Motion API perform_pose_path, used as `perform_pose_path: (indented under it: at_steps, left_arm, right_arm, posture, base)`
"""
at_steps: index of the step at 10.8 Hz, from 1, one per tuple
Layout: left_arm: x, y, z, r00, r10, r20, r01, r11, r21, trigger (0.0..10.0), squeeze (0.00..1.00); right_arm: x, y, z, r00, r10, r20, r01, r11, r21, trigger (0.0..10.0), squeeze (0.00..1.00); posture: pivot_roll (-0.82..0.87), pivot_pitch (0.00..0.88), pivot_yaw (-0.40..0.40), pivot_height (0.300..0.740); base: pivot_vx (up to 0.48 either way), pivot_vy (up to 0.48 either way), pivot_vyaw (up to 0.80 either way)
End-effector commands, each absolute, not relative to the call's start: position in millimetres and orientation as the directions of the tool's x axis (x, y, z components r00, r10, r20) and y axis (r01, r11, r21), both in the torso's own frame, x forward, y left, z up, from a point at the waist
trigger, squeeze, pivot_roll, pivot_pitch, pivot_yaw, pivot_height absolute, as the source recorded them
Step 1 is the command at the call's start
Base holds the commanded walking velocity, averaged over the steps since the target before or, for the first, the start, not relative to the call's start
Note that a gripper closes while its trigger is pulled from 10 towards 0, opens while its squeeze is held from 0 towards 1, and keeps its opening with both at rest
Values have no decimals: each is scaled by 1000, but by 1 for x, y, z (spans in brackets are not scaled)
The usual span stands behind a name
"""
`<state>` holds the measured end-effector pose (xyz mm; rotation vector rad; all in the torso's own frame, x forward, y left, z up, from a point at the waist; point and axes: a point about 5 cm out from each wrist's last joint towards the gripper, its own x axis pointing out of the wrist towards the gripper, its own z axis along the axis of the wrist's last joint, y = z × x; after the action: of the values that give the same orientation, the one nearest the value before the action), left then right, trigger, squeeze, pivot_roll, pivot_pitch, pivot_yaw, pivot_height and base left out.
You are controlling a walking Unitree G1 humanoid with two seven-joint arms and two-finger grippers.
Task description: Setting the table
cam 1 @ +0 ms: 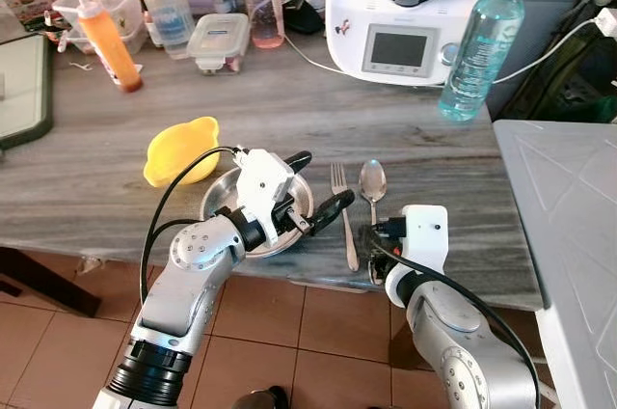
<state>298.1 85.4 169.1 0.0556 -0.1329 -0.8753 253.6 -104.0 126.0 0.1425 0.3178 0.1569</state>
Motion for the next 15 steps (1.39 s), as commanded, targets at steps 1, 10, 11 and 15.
perform_pose_path:
  at_steps: [1, 10, 11, 15]
  left_arm:
    - [300, 86, 169, 632, -770, 86, 761, 638, 116, 10000, 0]
    - [304, 88, 173, 647, -752, 125, 744, 659, 114, 10000, 0]
    - [304, 89, 174, 647, -752, 121, 743, 659, 119, 10000, 0]
    - [305, 117, 170, 746, -653, 129, 630, 755, 181, 10000, 0]
  right_arm:
    - [251, -112, 118, 931, 130, -342, -85, 986, 143, 10000, 1000]
    - [247, -135, 157, 985, 47, -164, -46, 999, 9, 10000, 1000]
    - [247, -137, 161, 990, 39, -137, -40, 999, 0, 10000, 1000]
    - [237, -162, 185, 992, -100, 75, 104, 993, -52, 10000, 1000]
  posture:
    - [113, 146, 74, 740]
    - [96, 125, 65, 740]
    - [98, 125, 62, 740]
    - [106, 125, 38, 740]
  base:
    - [0, 0, 0]
    - [0, 0, 0]
    - [0, 0, 0]
    - [0, 0, 0]
